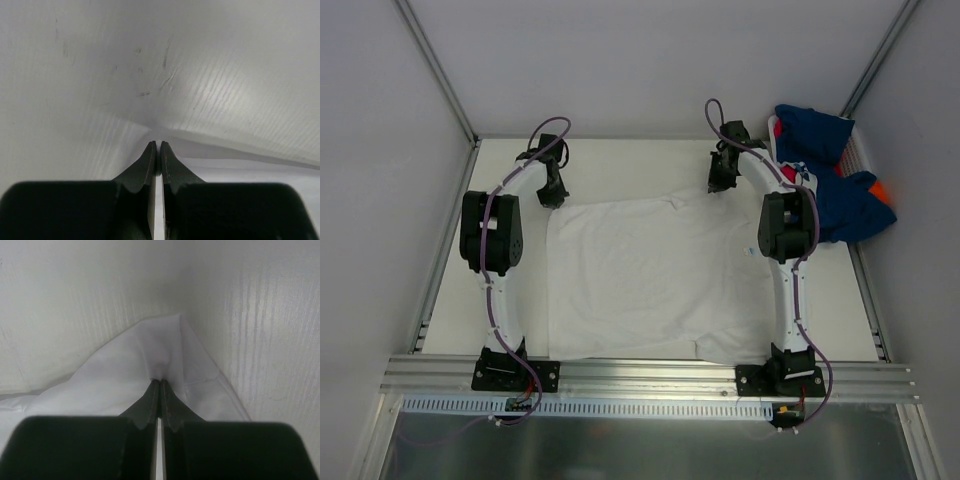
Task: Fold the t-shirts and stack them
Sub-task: Grap the side of the flattened tshirt furthest away from the robot with both arms
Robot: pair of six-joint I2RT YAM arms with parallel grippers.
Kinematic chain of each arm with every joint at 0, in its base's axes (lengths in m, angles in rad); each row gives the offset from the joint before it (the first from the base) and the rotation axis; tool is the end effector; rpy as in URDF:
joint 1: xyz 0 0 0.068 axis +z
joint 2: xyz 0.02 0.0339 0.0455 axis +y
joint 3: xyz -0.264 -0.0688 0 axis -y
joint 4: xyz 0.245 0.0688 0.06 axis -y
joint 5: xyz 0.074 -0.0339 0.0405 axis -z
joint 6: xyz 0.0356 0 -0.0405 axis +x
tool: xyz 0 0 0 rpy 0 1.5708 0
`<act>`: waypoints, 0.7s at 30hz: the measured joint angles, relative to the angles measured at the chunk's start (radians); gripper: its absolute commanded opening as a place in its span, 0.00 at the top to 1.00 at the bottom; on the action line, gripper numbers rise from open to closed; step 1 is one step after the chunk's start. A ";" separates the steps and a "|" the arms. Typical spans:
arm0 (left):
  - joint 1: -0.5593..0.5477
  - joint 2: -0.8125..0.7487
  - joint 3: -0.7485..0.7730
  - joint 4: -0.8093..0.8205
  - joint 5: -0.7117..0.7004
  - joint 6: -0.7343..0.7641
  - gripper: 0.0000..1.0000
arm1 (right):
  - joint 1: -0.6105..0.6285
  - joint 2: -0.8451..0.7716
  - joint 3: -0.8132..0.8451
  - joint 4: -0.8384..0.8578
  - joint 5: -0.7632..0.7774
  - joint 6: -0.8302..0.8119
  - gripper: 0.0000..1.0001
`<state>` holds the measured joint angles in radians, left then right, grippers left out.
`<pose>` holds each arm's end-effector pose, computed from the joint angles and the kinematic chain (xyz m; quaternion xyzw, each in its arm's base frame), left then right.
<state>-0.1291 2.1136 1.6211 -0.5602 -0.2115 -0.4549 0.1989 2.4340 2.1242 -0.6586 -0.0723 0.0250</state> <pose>0.4517 -0.0511 0.1821 -0.1826 0.9441 0.0244 0.2733 0.5233 0.1081 0.1773 -0.0936 0.9498 0.0674 0.2908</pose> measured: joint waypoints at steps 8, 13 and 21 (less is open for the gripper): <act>0.000 0.056 0.212 -0.029 -0.003 0.029 1.00 | -0.003 -0.006 0.043 -0.043 0.054 -0.025 1.00; 0.000 0.066 0.254 -0.030 -0.004 0.039 1.00 | -0.014 -0.050 0.048 -0.074 0.093 -0.050 1.00; 0.000 0.054 0.208 -0.044 -0.035 0.045 1.00 | -0.020 -0.220 -0.010 -0.101 0.143 -0.067 1.00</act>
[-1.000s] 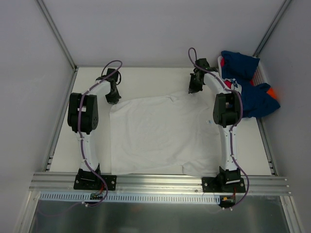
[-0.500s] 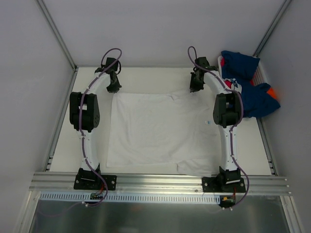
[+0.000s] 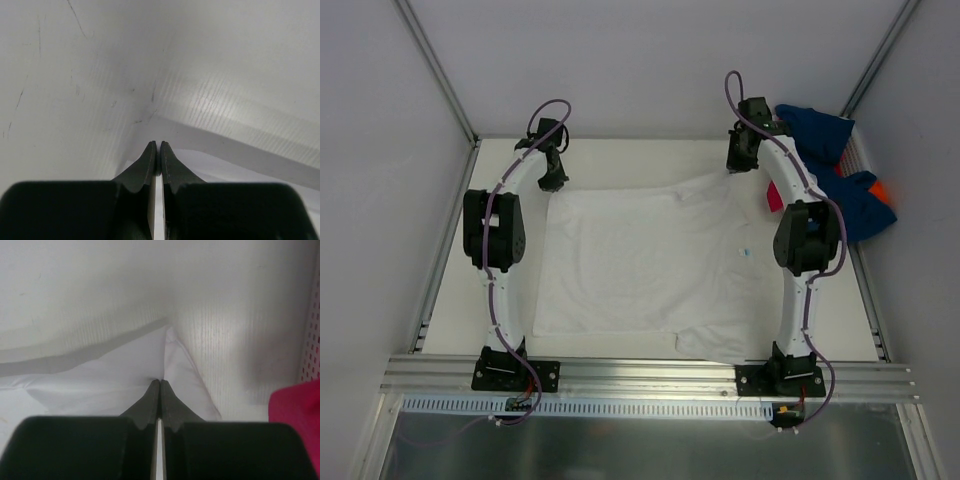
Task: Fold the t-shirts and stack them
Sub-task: Grap the side of the flattened tshirt furthest away from the robot with both arms, then fold the flattened tshirt in 1/3 of the way
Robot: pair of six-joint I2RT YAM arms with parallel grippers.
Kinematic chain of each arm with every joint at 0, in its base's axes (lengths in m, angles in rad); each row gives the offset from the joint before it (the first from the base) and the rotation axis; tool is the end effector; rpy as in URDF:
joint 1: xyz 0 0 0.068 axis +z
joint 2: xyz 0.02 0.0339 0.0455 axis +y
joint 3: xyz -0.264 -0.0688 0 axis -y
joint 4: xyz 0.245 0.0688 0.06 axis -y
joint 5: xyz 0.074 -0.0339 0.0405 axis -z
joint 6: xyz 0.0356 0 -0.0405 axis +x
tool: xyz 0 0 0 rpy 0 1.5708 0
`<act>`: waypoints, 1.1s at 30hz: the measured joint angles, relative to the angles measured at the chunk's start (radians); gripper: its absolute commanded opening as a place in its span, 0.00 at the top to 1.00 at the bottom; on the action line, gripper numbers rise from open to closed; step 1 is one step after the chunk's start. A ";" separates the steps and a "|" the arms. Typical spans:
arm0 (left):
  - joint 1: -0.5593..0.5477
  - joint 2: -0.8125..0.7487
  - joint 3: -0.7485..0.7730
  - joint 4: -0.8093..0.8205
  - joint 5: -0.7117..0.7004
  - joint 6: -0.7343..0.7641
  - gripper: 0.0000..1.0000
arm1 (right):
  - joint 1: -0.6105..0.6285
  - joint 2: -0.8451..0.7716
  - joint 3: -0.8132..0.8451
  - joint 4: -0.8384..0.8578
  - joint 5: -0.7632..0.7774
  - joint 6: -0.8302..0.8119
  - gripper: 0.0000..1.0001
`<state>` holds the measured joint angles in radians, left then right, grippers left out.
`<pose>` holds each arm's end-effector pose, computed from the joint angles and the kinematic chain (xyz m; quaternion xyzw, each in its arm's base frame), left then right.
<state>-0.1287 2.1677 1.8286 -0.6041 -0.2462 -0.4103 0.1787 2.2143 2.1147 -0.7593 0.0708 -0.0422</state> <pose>0.4802 -0.0534 0.2191 -0.1700 0.9293 0.0310 0.3264 0.4922 0.0863 0.2771 -0.0910 0.9324 -0.0093 0.3497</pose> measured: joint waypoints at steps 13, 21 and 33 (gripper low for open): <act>0.000 -0.175 -0.239 -0.012 0.001 -0.020 1.00 | 0.002 -0.294 -0.326 -0.042 0.031 0.000 1.00; -0.010 -0.371 -0.375 -0.012 0.001 -0.045 1.00 | 0.051 -0.442 -0.491 -0.069 0.079 0.008 1.00; -0.075 -0.410 -0.498 -0.014 -0.016 -0.046 1.00 | 0.134 -0.649 -0.711 -0.083 0.130 0.058 1.00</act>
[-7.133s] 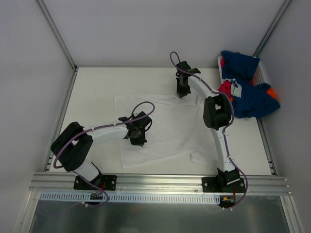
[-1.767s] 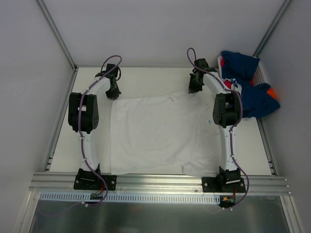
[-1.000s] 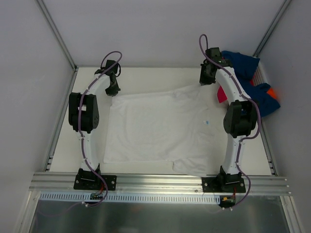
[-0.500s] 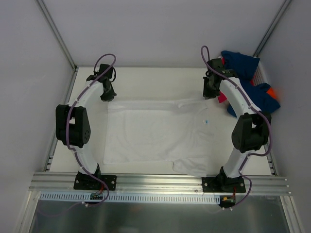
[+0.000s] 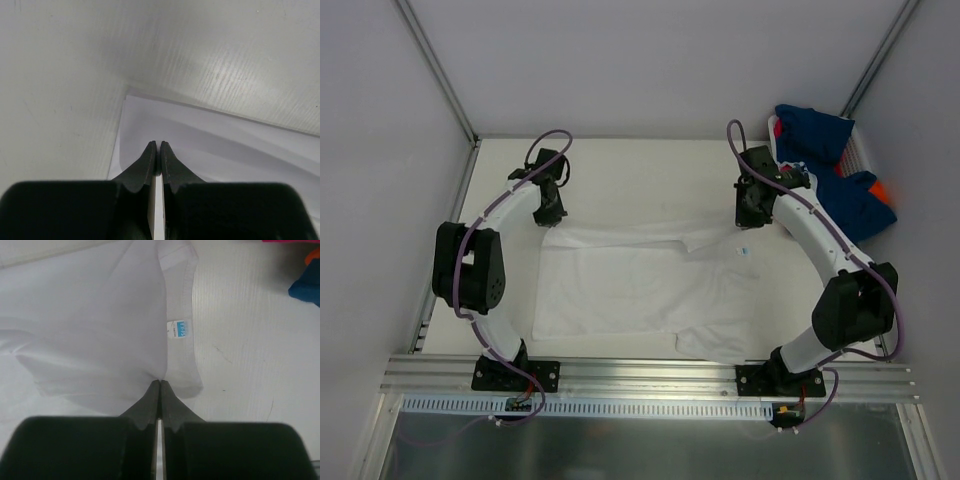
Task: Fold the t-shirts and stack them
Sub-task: Fold the flattened tshirt in 1/3 of the way
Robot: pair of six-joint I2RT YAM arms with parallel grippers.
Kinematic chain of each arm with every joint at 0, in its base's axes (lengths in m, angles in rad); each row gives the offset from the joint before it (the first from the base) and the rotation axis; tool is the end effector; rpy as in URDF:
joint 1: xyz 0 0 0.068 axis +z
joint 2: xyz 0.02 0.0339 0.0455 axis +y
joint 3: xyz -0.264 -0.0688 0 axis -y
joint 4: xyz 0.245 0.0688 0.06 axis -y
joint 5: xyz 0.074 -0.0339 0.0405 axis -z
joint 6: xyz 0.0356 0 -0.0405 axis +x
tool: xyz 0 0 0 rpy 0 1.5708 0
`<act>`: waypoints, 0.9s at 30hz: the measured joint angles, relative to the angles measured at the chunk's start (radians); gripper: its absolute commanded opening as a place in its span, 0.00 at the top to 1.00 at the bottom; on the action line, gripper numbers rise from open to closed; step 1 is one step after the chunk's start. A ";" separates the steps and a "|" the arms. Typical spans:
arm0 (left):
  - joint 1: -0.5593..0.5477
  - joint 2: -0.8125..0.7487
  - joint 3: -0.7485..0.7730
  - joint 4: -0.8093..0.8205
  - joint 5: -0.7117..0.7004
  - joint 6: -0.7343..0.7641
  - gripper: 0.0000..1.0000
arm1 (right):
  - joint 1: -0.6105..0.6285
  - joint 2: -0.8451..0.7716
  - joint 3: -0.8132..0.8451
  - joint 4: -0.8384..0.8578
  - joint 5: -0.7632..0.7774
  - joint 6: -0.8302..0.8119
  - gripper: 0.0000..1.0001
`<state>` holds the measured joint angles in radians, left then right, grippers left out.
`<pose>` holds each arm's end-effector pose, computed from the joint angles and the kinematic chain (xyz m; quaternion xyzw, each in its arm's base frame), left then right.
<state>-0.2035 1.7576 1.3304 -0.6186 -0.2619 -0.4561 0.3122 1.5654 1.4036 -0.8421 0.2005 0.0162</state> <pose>0.3654 -0.0660 0.2322 -0.1542 0.9456 0.0360 0.2842 0.3148 0.0942 0.3054 -0.1132 0.9490 -0.0493 0.2902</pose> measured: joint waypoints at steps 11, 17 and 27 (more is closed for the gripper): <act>-0.020 -0.005 -0.079 0.003 -0.058 -0.006 0.85 | 0.042 -0.008 -0.116 0.008 0.021 0.028 1.00; -0.026 -0.015 -0.122 0.001 -0.063 -0.008 0.76 | 0.077 0.026 -0.163 0.027 0.030 0.040 1.00; -0.027 -0.010 -0.137 0.001 -0.064 -0.008 0.55 | 0.109 0.088 -0.195 0.047 0.056 0.058 1.00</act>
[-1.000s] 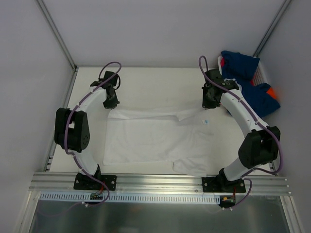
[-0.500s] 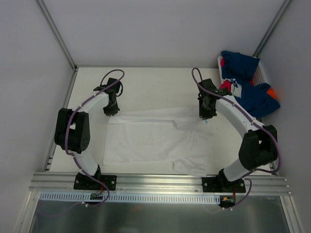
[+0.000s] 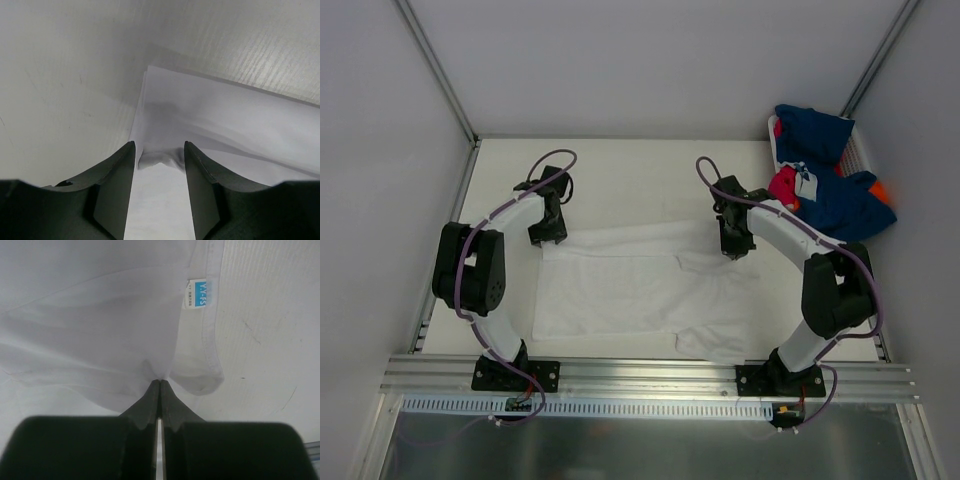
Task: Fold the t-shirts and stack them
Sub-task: Fold the flattened tshirt in 1/3 of the way
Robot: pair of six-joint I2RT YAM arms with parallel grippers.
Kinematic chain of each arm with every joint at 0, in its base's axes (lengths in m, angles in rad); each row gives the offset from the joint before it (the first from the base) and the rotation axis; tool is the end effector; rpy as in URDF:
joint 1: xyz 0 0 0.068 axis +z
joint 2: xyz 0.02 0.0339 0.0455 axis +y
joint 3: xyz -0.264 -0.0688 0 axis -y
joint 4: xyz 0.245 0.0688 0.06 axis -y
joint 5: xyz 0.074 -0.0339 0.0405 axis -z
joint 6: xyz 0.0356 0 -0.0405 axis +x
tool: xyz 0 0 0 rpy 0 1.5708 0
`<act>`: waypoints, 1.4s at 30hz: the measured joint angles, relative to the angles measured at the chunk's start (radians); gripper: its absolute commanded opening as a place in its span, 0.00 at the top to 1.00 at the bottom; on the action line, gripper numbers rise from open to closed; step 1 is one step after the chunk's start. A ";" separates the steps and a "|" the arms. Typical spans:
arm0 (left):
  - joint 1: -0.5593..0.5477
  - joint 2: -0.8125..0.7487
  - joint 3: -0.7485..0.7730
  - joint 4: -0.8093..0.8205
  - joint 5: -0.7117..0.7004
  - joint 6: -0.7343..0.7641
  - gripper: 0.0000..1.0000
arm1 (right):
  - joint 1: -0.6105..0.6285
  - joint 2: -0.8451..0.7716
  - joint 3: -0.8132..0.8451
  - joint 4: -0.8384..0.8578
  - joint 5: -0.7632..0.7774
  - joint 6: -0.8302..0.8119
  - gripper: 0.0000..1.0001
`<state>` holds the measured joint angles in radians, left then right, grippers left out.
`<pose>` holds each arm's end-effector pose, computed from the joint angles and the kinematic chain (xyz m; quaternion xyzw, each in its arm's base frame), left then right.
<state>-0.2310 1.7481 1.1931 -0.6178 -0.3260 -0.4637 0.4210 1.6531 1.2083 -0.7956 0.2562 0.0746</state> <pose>0.3415 -0.0686 0.1959 -0.1442 0.9570 0.0832 0.2376 0.2993 0.1241 0.2228 -0.1479 0.9673 -0.0822 0.1890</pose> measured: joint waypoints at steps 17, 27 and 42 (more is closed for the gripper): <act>-0.044 -0.145 -0.114 0.000 -0.026 -0.021 0.56 | 0.027 0.003 -0.046 -0.031 0.057 0.027 0.67; -0.071 -0.346 -0.165 -0.027 -0.054 -0.057 0.63 | 0.063 -0.165 -0.002 -0.098 0.067 0.037 0.67; -0.071 0.060 0.009 -0.016 -0.041 -0.045 1.00 | 0.012 0.287 0.346 -0.030 -0.078 -0.047 1.00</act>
<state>-0.3019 1.8076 1.2022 -0.6342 -0.3672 -0.5087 0.4332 1.9404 1.5543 -0.8253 0.1783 0.0280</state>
